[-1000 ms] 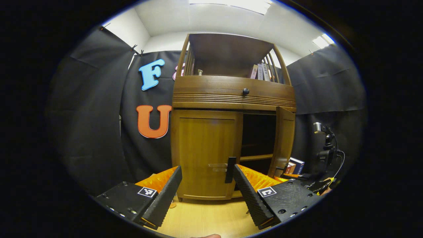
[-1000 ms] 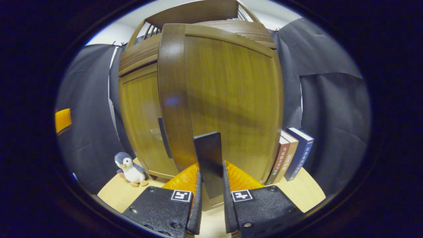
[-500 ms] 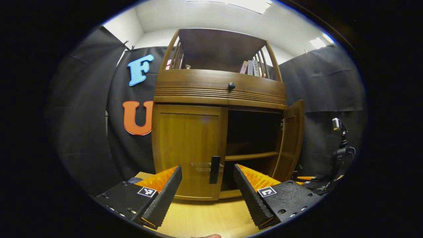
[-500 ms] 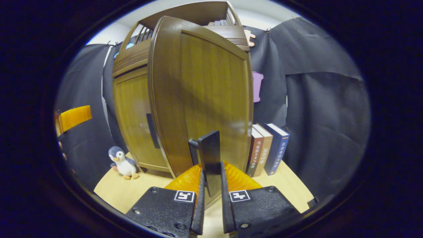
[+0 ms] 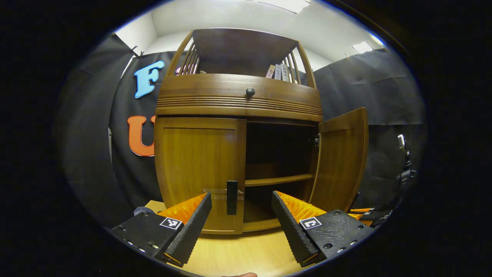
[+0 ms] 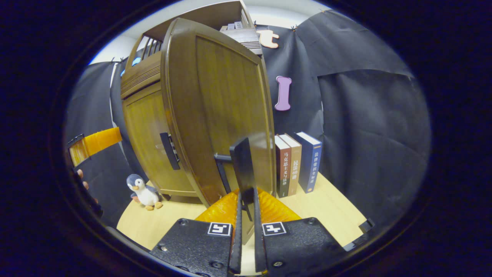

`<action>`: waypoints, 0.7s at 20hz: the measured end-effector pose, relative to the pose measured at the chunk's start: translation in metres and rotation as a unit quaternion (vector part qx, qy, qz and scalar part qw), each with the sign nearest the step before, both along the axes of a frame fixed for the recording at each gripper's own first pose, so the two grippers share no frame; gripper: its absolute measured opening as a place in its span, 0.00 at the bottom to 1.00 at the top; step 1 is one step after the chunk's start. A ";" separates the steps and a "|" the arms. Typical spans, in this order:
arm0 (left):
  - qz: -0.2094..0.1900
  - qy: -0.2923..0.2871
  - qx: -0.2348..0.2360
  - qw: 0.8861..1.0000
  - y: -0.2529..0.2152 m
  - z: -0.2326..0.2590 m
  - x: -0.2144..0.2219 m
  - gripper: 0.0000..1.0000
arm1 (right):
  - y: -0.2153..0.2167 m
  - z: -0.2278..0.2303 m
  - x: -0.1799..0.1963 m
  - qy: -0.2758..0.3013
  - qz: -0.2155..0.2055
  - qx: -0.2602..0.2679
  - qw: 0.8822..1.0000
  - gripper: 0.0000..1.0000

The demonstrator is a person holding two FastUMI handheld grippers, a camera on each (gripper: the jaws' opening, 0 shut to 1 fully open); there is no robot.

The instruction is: Open the right door of the double-door shoe cabinet with the right hand, and open the left door with the left hand.

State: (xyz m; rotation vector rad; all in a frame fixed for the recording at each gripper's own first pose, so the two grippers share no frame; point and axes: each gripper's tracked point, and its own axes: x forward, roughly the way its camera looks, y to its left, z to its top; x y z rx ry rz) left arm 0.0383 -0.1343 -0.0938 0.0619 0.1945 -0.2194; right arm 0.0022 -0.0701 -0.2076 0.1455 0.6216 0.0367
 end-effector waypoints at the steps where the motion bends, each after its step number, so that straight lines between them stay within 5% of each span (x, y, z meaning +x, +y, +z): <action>1: -0.001 0.000 0.001 1.000 -0.001 -0.002 0.000 0.95 | -0.002 -0.004 -0.003 0.007 -0.001 0.003 1.000 0.16; 14: 0.008 0.014 0.007 1.000 0.005 -0.032 0.045 0.95 | -0.072 0.006 -0.012 0.005 -0.091 -0.034 0.995 0.06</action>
